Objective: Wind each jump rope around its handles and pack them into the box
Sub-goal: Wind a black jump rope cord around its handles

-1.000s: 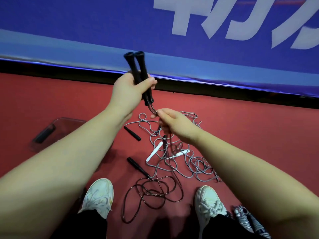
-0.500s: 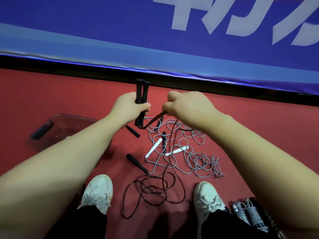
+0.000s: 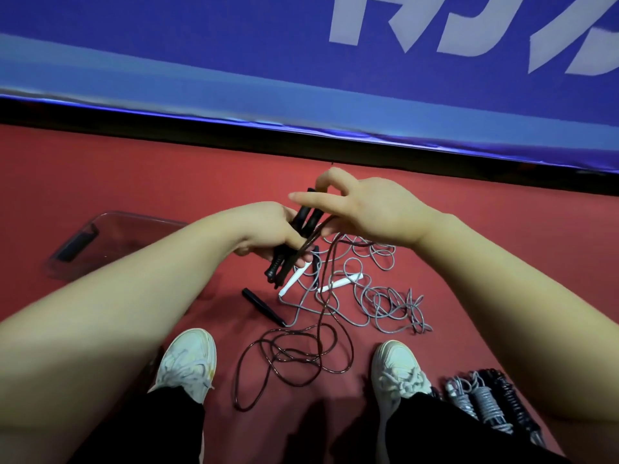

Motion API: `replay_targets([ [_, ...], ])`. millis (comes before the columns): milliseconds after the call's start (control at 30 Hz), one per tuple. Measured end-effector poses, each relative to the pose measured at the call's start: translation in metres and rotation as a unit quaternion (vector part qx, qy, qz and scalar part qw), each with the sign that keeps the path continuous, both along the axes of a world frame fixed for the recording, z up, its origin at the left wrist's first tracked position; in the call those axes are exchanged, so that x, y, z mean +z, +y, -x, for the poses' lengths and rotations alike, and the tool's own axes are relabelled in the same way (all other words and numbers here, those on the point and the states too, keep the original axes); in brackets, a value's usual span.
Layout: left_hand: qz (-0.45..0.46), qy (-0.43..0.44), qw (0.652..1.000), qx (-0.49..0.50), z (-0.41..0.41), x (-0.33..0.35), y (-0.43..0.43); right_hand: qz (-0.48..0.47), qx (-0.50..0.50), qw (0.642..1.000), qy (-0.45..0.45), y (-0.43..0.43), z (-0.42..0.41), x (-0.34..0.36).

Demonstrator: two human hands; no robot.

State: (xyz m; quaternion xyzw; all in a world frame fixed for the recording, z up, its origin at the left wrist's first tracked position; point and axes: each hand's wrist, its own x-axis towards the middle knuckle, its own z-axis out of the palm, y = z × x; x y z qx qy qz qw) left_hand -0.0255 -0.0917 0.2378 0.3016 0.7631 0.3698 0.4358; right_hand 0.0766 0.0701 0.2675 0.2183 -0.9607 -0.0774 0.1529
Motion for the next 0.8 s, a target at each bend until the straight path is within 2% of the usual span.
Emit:
replay_targets([
  [167, 0.012, -0.027, 1.0, -0.011, -0.004, 0.006, -0.001, 0.03, 0.001, 1.0, 0.006, 0.001, 0.002, -0.003],
  [267, -0.074, -0.031, 0.99, 0.116, 0.007, 0.005, -0.002, 0.116, -0.065, 0.991, -0.02, 0.004, -0.002, -0.003],
  [300, -0.125, -0.04, 0.976, 0.174, 0.014, 0.007, -0.004, 0.164, -0.108, 0.979, -0.048, 0.008, -0.004, -0.003],
  [333, -0.176, -0.046, 0.957, 0.225, 0.021, 0.009, -0.006, 0.217, -0.154, 0.957, -0.113, 0.012, -0.007, -0.003],
  [367, -0.223, -0.051, 0.938, 0.262, 0.027, 0.013, -0.008, 0.274, -0.2, 0.915, -0.219, 0.015, -0.011, -0.003],
  [433, -0.287, -0.041, 0.911, 0.292, 0.03, 0.018, -0.009, 0.397, -0.25, 0.768, -0.437, 0.013, -0.017, -0.01],
  [467, -0.303, -0.021, 0.908, 0.289, 0.028, 0.021, -0.008, 0.455, -0.25, 0.699, -0.491, 0.007, -0.018, -0.015],
  [500, -0.314, 0.001, 0.907, 0.28, 0.025, 0.022, -0.005, 0.493, -0.245, 0.668, -0.501, 0.002, -0.015, -0.022],
  [633, -0.343, 0.081, 0.904, 0.242, 0.017, 0.025, 0.005, 0.623, -0.216, 0.667, -0.346, -0.026, 0.011, -0.036],
  [667, -0.341, 0.106, 0.901, 0.246, 0.016, 0.027, 0.006, 0.616, -0.208, 0.697, -0.301, -0.033, 0.017, -0.036],
  [700, -0.338, 0.13, 0.896, 0.256, 0.016, 0.028, 0.006, 0.564, -0.209, 0.758, -0.253, -0.038, 0.021, -0.036],
  [733, -0.331, 0.156, 0.892, 0.266, 0.017, 0.028, 0.006, 0.468, -0.214, 0.833, -0.203, -0.041, 0.023, -0.034],
  [767, -0.322, 0.184, 0.888, 0.271, 0.019, 0.026, 0.006, 0.346, -0.227, 0.898, -0.152, -0.041, 0.024, -0.033],
  [800, -0.304, 0.21, 0.888, 0.274, 0.02, 0.024, 0.006, 0.213, -0.239, 0.94, -0.116, -0.044, 0.024, -0.03],
])
